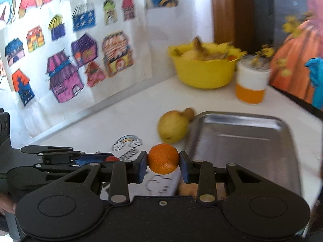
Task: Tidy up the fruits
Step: 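Carry the cherry tomato and small orange over the tray with both tools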
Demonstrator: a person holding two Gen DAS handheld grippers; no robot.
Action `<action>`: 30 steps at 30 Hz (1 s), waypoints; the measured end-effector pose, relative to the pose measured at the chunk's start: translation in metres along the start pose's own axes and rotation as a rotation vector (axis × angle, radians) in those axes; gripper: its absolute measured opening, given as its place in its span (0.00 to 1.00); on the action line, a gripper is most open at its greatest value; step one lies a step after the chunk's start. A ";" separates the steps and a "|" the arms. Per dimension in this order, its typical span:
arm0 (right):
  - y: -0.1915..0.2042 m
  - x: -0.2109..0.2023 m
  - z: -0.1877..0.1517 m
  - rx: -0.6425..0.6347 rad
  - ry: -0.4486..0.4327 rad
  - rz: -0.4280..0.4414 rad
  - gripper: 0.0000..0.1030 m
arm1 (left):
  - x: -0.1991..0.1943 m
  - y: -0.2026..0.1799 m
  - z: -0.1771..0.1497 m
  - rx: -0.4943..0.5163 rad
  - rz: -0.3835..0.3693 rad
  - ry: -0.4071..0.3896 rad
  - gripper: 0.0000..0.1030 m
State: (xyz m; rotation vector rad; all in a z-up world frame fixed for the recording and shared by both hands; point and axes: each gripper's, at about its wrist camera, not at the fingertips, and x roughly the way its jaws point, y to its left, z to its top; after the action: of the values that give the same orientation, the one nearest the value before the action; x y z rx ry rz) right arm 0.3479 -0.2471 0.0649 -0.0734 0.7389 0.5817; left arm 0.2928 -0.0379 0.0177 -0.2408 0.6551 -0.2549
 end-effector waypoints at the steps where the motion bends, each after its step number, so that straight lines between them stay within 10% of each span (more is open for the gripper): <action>1: -0.005 -0.005 -0.002 0.003 -0.010 -0.012 0.35 | 0.001 -0.005 0.002 0.001 -0.007 -0.004 0.25; 30: -0.128 -0.064 -0.087 0.230 -0.154 -0.172 0.35 | 0.053 -0.147 -0.001 0.193 -0.098 0.079 0.25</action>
State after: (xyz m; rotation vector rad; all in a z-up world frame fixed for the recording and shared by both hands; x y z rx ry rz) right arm 0.3239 -0.4076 0.0245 0.1187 0.6375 0.3314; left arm 0.3099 -0.1928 0.0306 -0.0782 0.6934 -0.4208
